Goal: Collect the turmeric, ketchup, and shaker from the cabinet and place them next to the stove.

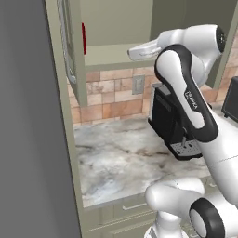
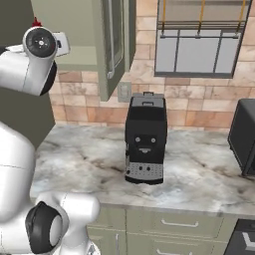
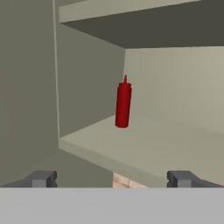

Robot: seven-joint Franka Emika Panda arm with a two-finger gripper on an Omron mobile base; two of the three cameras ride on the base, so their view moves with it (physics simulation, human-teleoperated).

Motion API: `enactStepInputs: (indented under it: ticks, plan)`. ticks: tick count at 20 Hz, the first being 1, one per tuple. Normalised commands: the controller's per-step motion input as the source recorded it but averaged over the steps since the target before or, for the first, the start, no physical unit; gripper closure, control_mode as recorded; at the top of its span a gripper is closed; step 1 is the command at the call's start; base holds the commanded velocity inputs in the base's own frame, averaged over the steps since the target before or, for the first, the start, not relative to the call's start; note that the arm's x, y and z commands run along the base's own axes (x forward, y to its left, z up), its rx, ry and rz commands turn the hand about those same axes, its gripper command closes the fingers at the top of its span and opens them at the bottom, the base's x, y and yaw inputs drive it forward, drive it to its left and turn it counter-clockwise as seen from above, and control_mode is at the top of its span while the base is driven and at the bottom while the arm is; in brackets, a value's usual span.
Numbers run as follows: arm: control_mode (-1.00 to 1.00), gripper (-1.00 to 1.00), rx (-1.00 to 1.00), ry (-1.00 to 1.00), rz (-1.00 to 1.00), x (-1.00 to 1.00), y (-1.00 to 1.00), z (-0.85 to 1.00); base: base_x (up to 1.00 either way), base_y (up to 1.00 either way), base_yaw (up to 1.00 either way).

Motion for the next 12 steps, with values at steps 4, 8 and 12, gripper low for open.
enactStepInputs:
  ticks: [4,8,12]
  plan:
    - [-1.0,-1.0,0.0,0.03,0.0,0.4,0.0,0.0,0.0,0.0,0.0]
    - [-1.0,-1.0,0.0,0.04,0.0,0.45,0.0,0.0,0.0,0.0,0.0]
    - [-1.0,-1.0,0.02,0.02,0.0,0.44,0.0,0.0,0.0,0.0,0.0]
